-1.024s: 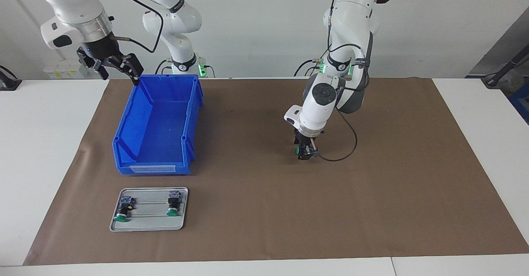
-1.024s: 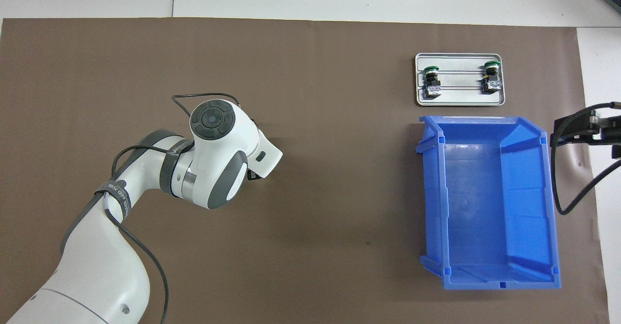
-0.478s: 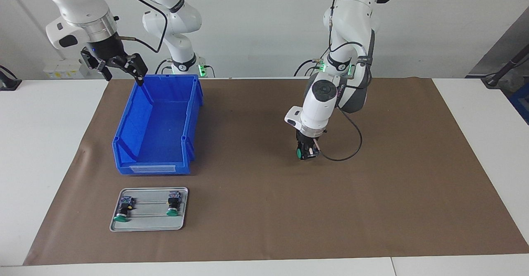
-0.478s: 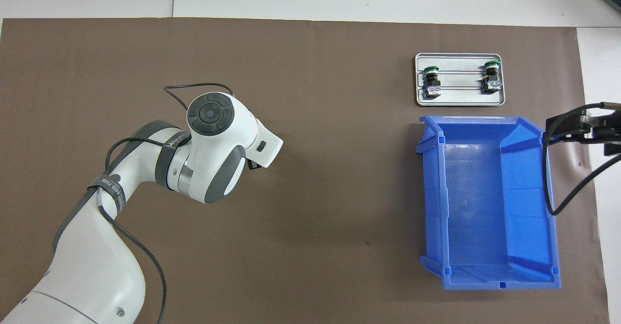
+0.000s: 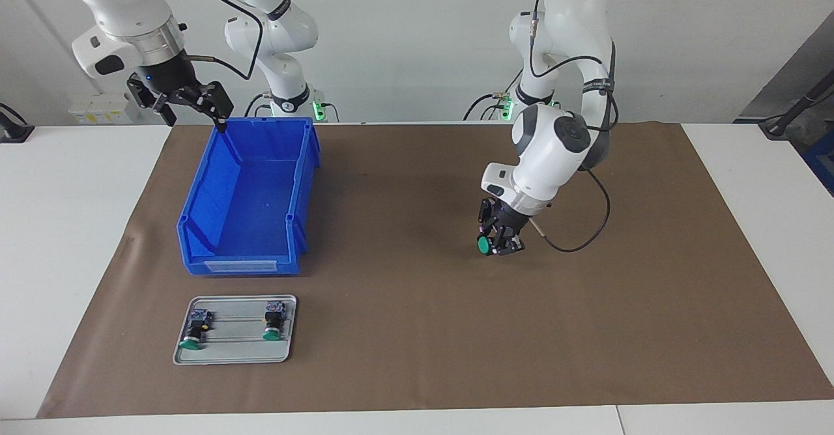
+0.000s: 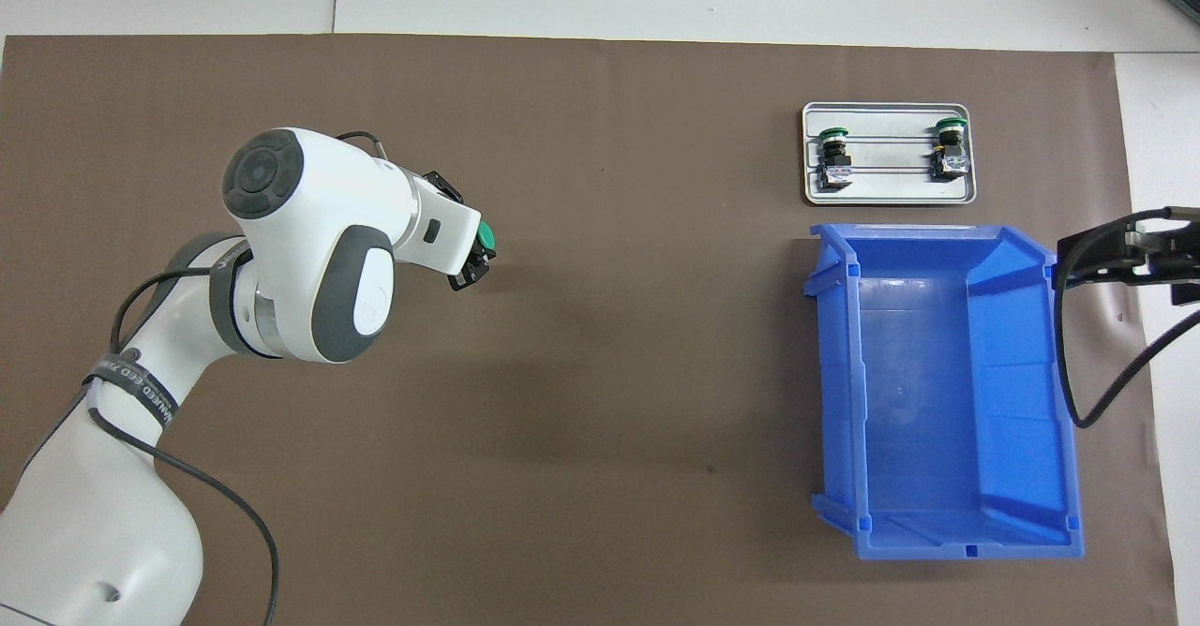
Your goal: Place and press button with both arms
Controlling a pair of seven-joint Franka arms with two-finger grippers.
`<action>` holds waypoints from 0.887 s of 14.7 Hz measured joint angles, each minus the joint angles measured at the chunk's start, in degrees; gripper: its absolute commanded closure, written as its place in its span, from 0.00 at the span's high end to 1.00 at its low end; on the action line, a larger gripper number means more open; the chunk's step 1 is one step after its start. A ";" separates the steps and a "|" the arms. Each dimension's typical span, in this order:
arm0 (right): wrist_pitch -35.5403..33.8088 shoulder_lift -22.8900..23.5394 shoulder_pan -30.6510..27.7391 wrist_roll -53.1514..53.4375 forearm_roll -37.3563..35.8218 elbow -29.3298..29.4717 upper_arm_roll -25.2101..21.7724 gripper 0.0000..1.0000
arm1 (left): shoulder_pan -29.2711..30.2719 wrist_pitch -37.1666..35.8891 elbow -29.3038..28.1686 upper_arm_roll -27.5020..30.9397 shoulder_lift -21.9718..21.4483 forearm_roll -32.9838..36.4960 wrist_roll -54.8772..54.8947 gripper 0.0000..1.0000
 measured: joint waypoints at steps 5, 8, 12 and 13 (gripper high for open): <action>-0.62 0.06 0.04 -0.12 0.00 -0.25 0.01 1.00 | 5.55 0.26 -1.97 0.12 -0.22 -17.77 14.61 0.00; -0.91 0.06 0.04 -0.12 0.00 -0.72 0.01 1.00 | 7.78 3.56 -6.32 0.24 -1.21 -30.95 27.36 0.00; -0.70 0.06 0.04 -0.12 0.00 -0.72 0.00 1.00 | 9.13 4.21 -13.89 0.19 -2.19 -52.46 46.74 0.00; -0.69 0.06 0.04 -0.12 0.00 -0.72 0.00 1.00 | 9.13 4.17 -15.32 0.00 -2.27 -56.52 49.33 0.00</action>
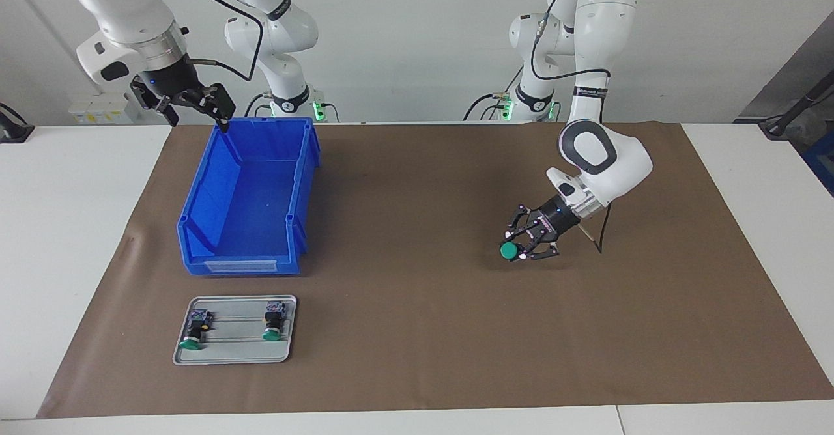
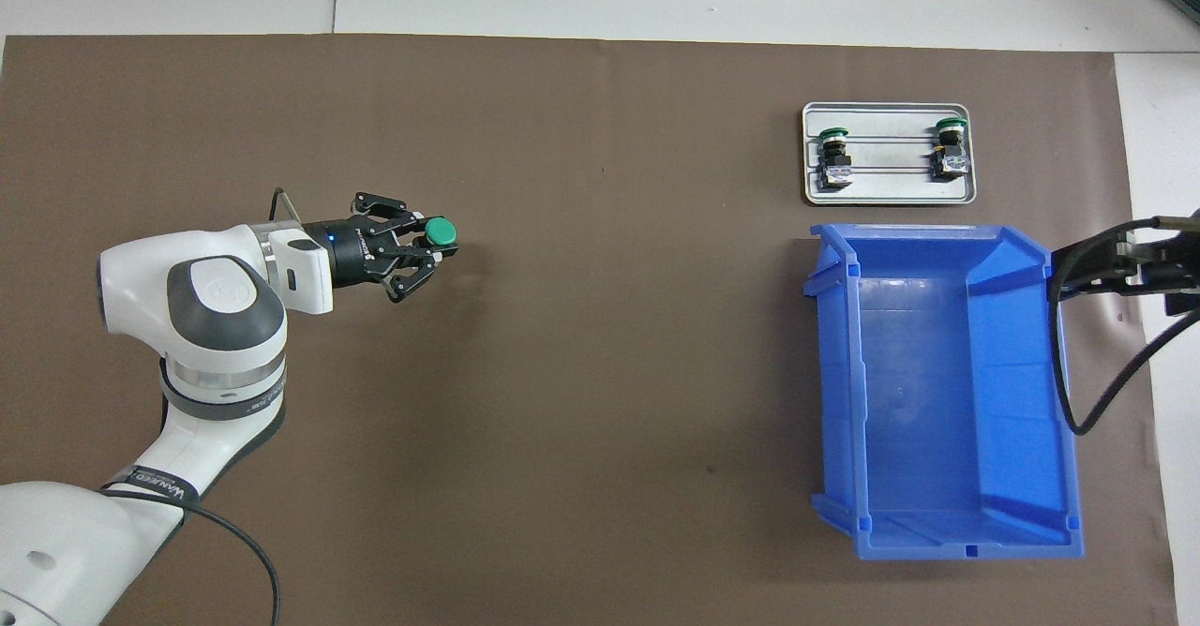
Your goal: Place and press button with both arms
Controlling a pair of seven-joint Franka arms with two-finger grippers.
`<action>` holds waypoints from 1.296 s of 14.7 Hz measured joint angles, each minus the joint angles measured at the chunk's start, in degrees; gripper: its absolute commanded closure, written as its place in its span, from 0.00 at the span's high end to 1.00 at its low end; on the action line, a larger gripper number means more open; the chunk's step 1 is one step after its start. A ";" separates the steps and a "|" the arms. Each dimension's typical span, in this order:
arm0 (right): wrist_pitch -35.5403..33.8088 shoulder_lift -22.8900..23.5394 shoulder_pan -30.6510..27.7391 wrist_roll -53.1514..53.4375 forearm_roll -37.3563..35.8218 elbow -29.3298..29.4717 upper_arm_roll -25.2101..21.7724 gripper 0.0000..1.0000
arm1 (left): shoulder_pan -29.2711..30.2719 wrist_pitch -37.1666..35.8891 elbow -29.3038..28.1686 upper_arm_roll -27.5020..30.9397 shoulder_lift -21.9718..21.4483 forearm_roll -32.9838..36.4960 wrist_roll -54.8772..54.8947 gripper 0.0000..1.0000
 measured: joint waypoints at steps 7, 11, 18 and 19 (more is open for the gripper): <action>0.00 0.00 0.00 0.00 0.00 -0.18 0.00 1.00 | 2.30 -11.47 -8.74 -0.02 -1.66 -18.85 16.75 0.00; 0.00 0.00 -0.06 0.00 0.00 -0.30 -0.03 1.00 | 4.34 -19.30 -14.10 0.07 -2.58 -23.71 25.18 0.00; 0.00 -0.06 -0.11 0.00 0.00 -0.92 -0.17 1.00 | 5.38 -24.71 -21.38 -0.38 -4.94 -29.41 37.43 0.00; 0.00 -0.08 -0.12 0.00 0.00 -0.95 -0.18 1.00 | 5.38 -24.70 -21.99 -0.35 -5.10 -29.50 38.04 0.00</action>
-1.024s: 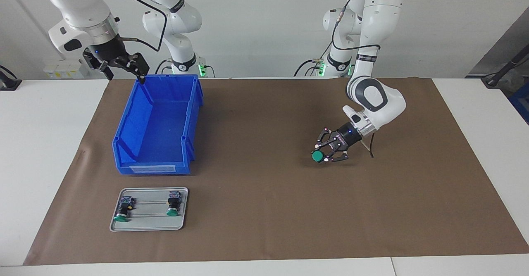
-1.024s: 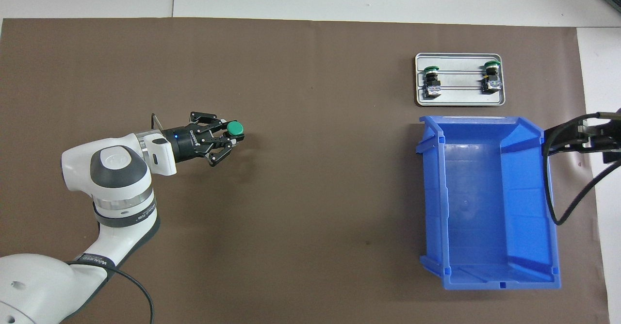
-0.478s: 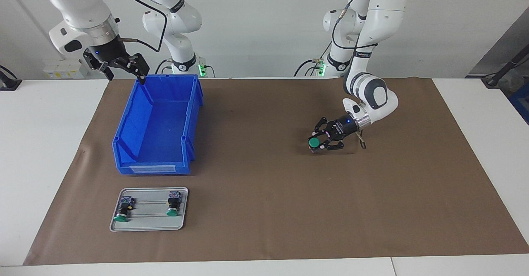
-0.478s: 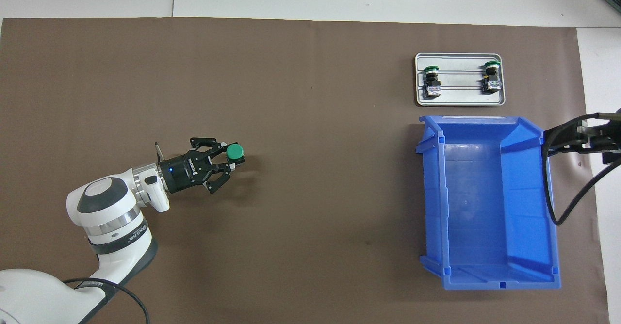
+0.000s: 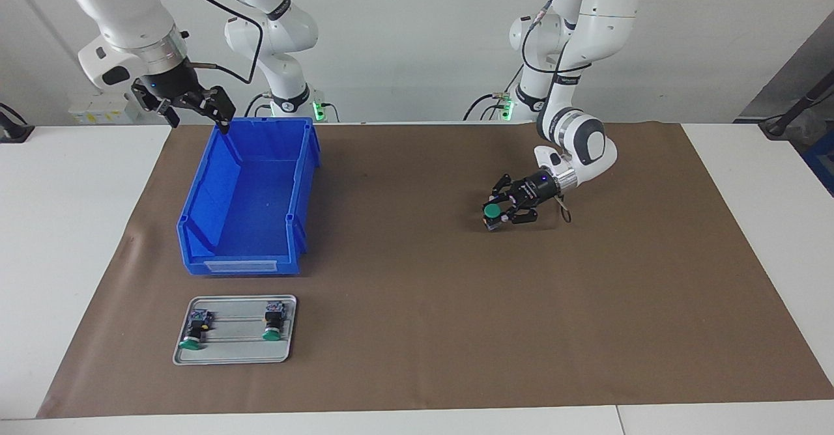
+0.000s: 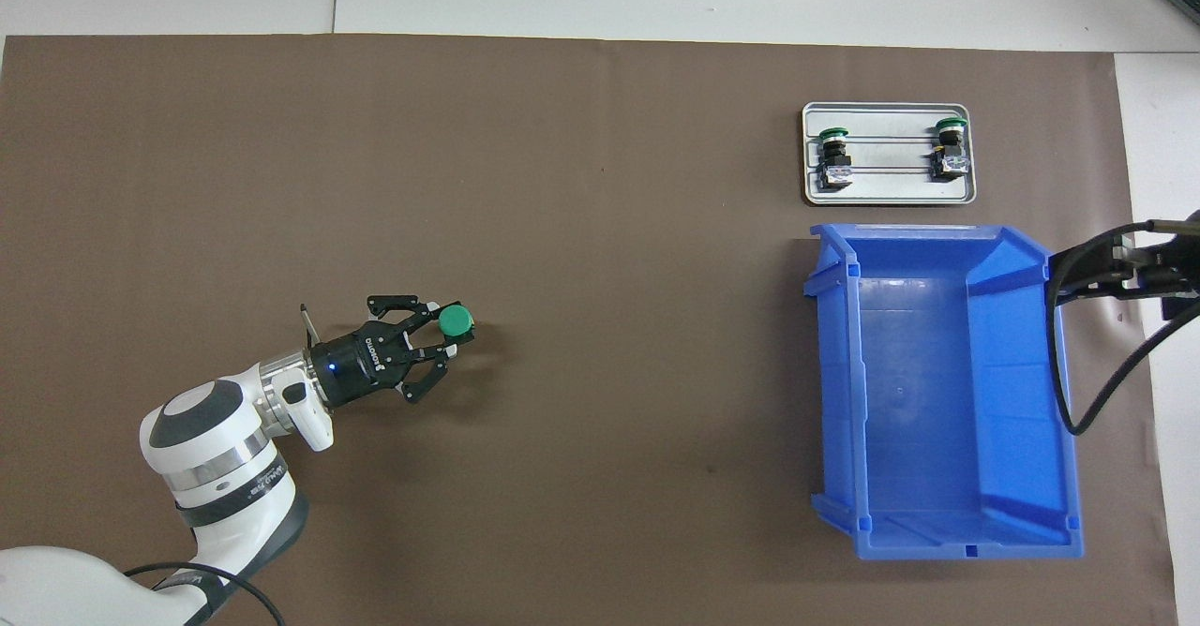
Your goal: Place and press button with both arms
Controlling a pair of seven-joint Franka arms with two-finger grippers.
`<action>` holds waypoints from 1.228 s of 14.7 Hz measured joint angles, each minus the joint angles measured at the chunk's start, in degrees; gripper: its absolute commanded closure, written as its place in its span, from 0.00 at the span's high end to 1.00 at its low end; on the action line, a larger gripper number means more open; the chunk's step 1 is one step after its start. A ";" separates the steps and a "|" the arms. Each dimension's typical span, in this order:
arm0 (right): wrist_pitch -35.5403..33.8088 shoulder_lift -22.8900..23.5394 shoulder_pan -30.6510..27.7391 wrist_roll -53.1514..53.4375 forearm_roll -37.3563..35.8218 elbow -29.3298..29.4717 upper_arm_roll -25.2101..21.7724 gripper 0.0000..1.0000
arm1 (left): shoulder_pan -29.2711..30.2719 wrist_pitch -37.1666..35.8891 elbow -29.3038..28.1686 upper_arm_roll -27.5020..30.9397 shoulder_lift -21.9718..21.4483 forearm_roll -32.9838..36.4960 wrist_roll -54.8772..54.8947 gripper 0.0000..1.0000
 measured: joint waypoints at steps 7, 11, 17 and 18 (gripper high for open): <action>1.75 -0.06 -0.09 0.00 0.00 -0.01 -0.23 1.00 | 0.13 1.02 -0.69 0.57 -0.09 -0.18 1.01 0.69; 4.36 -0.06 -0.14 0.00 0.00 -0.02 -0.35 1.00 | 0.74 1.39 -0.71 0.81 -0.17 -0.30 0.89 0.70; 4.38 -0.06 -0.14 0.00 0.00 -0.01 -0.37 1.00 | 1.64 2.41 -0.78 0.86 -0.17 1.56 -1.98 0.69; 4.38 -0.06 -0.14 0.00 0.00 -0.02 -0.37 1.00 | 2.65 2.44 -0.76 0.88 -0.18 3.61 -3.02 0.69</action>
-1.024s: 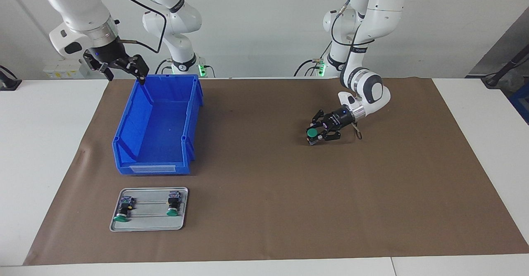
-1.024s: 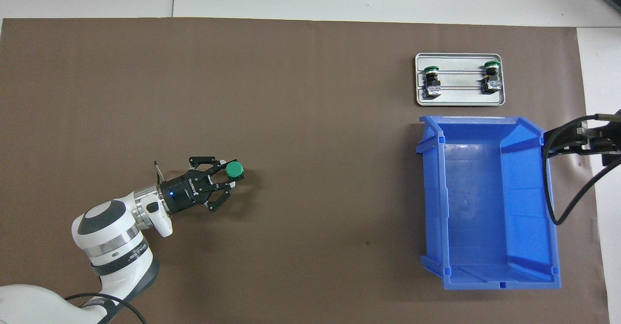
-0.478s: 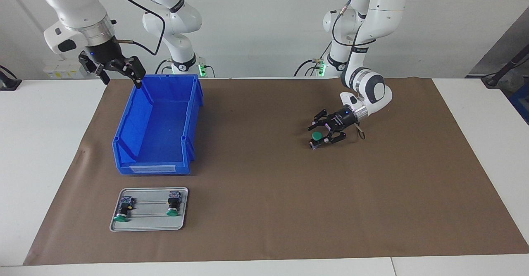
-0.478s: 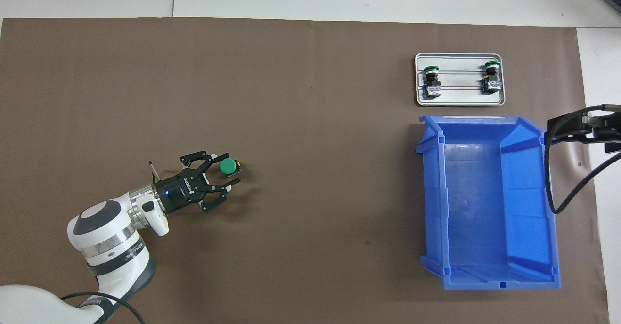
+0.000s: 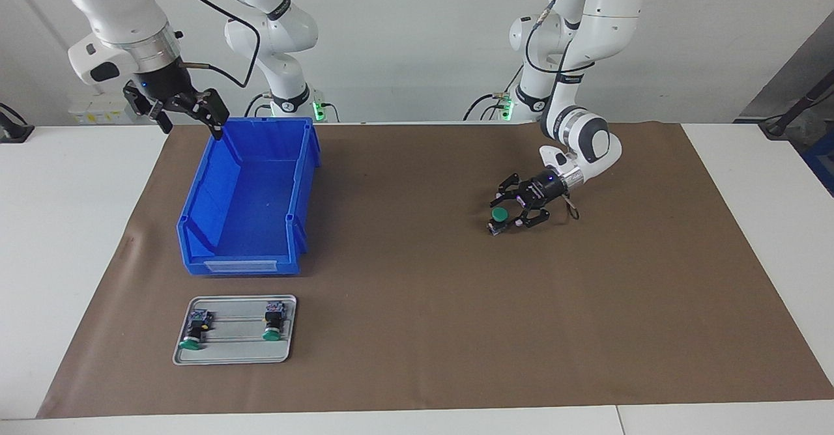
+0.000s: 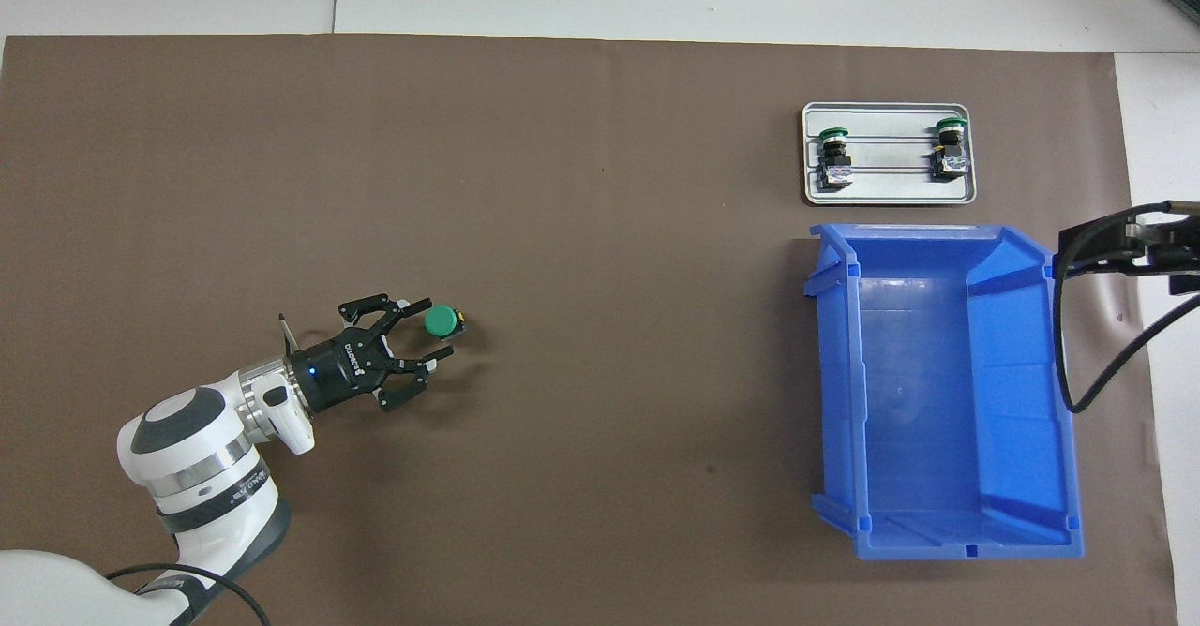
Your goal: Place and press button with both arms
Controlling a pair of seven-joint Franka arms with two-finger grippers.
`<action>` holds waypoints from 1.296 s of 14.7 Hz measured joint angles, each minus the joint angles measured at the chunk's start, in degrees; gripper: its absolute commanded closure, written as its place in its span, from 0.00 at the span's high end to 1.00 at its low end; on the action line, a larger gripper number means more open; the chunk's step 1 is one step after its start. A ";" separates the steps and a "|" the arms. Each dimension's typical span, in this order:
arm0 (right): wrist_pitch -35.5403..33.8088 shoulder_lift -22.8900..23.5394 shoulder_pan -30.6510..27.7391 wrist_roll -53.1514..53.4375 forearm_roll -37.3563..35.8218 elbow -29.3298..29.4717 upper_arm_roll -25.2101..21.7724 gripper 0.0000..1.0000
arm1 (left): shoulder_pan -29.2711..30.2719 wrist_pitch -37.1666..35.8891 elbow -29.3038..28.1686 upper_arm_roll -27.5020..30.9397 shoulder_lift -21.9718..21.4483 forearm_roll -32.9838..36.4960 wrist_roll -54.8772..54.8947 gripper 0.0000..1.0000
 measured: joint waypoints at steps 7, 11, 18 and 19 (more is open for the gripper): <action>0.00 0.00 0.00 0.00 0.00 0.00 0.00 1.00 | 7.99 -0.46 2.12 0.05 -0.29 12.55 -6.93 0.69; 0.00 0.00 0.00 0.00 0.00 0.00 0.00 1.00 | 13.21 -2.71 4.84 0.10 -0.59 21.59 -13.46 0.69; 0.00 0.00 0.00 0.00 0.00 0.00 0.00 1.00 | 15.95 -3.89 15.55 -0.25 -2.74 41.66 -40.14 0.49; 0.00 0.00 0.00 0.00 0.00 0.00 0.00 1.00 | 15.94 -3.92 17.88 -0.59 -3.86 45.48 -46.74 0.44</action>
